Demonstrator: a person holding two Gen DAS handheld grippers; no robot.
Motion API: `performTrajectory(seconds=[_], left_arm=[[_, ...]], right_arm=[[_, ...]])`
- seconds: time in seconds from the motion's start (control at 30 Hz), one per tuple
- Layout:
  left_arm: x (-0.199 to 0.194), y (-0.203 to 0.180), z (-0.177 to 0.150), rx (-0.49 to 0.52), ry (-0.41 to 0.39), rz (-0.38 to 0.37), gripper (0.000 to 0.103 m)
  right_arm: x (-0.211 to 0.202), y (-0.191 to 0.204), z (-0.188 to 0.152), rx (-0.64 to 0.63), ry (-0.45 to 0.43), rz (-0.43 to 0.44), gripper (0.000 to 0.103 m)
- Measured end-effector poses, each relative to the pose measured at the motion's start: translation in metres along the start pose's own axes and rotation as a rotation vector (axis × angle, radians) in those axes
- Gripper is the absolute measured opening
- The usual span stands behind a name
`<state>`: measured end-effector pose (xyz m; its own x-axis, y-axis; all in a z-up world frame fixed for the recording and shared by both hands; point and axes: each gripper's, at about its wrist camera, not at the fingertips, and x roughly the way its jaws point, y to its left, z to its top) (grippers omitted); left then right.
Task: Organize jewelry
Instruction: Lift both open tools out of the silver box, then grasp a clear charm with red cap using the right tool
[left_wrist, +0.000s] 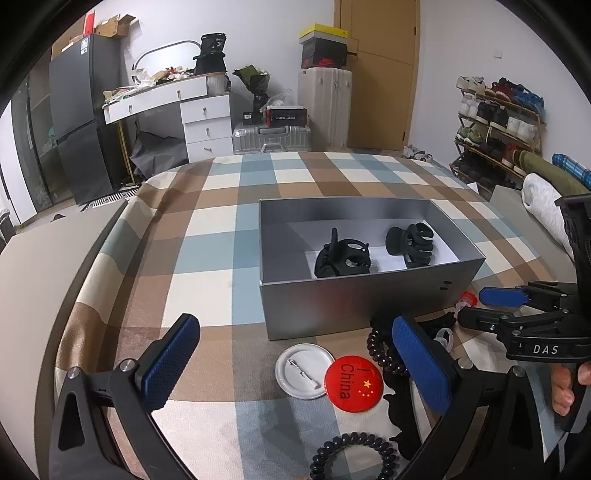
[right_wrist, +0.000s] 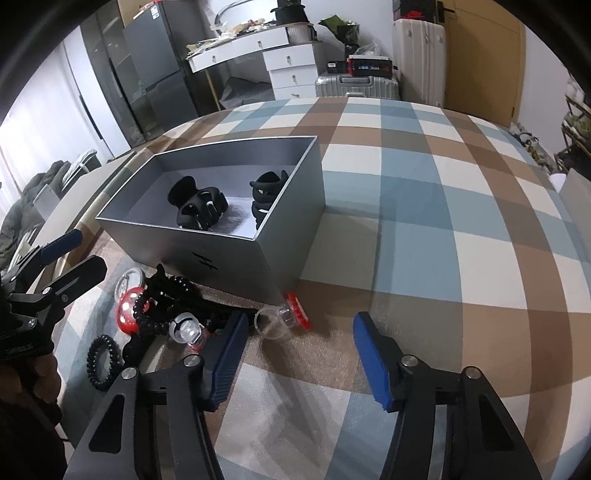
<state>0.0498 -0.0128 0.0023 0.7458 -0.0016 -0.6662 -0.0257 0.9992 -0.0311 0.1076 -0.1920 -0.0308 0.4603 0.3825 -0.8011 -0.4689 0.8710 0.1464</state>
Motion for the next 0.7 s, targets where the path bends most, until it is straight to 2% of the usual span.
performTrajectory(seconds=[0.3, 0.47, 0.6, 0.7], left_arm=[[0.0013, -0.0031, -0.0006, 0.015, 0.005, 0.001, 0.102], [0.0044, -0.0027, -0.0014, 0.016, 0.019, 0.004, 0.102], [0.0053, -0.0021, -0.0024, 0.018, 0.025, 0.01, 0.102], [0.0055, -0.0018, -0.0028, 0.022, 0.028, 0.016, 0.102]], right_arm=[[0.0017, 0.004, -0.0002, -0.024, -0.003, -0.014, 0.057], [0.0024, 0.0075, -0.0004, -0.041, -0.007, -0.027, 0.045], [0.0026, 0.0084, 0.0, -0.047, -0.006, -0.015, 0.029], [0.0029, 0.0096, -0.0002, -0.059, -0.01, -0.015, 0.029]])
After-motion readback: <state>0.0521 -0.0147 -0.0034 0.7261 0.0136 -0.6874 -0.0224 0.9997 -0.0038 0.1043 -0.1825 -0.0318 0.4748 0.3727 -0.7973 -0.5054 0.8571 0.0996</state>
